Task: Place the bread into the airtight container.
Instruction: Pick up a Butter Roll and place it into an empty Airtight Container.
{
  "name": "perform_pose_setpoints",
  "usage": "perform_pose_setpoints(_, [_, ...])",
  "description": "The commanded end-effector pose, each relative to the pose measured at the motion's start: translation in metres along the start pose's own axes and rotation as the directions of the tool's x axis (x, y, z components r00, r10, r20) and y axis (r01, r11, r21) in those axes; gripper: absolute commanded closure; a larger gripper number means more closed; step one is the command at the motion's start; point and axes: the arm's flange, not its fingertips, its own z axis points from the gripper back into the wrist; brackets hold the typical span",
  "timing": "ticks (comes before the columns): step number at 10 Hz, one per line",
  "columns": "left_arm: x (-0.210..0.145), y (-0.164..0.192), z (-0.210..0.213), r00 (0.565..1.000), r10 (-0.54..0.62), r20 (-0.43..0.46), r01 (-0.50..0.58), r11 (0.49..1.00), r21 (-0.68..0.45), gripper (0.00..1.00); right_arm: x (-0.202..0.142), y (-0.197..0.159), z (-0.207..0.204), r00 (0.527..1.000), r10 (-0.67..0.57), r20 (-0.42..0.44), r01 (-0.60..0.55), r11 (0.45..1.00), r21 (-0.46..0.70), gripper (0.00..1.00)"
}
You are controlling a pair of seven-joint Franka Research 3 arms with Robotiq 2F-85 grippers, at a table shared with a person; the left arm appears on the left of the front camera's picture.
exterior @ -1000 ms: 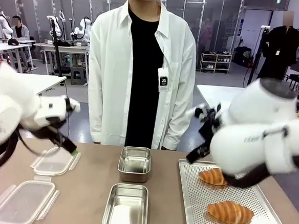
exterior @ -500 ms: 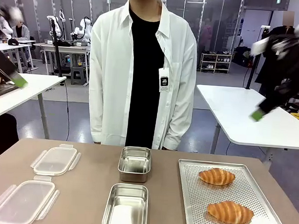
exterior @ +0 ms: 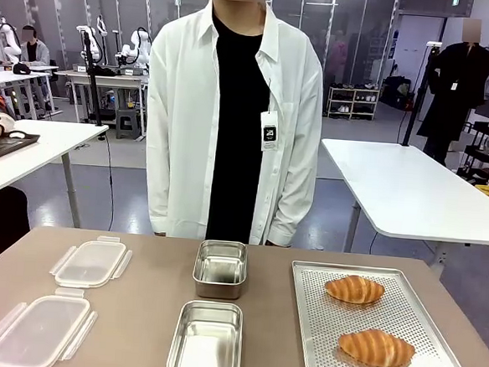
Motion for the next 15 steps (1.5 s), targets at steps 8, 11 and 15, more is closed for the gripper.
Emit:
perform_pose_setpoints(8, [0.005, -0.002, -0.005, 1.0, -0.022, -0.022, 0.022, 1.0, 0.007, 0.0, 0.005, 0.025, -0.022, 0.649, 0.76, 0.006, -0.757, 0.645, 0.103, 0.0])
perform_pose_setpoints(11, [0.005, -0.002, -0.005, 1.0, -0.022, -0.022, 0.022, 1.0, 0.007, 0.0, 0.018, 0.051, -0.086, 0.664, 0.747, -0.038, -0.739, 0.663, 0.12, 0.0])
perform_pose_setpoints(15, [0.005, -0.002, -0.005, 1.0, -0.022, -0.022, 0.022, 1.0, 0.007, 0.0, 0.002, 0.069, -0.171, 0.692, 0.72, -0.048, -0.708, 0.69, 0.148, 0.0])
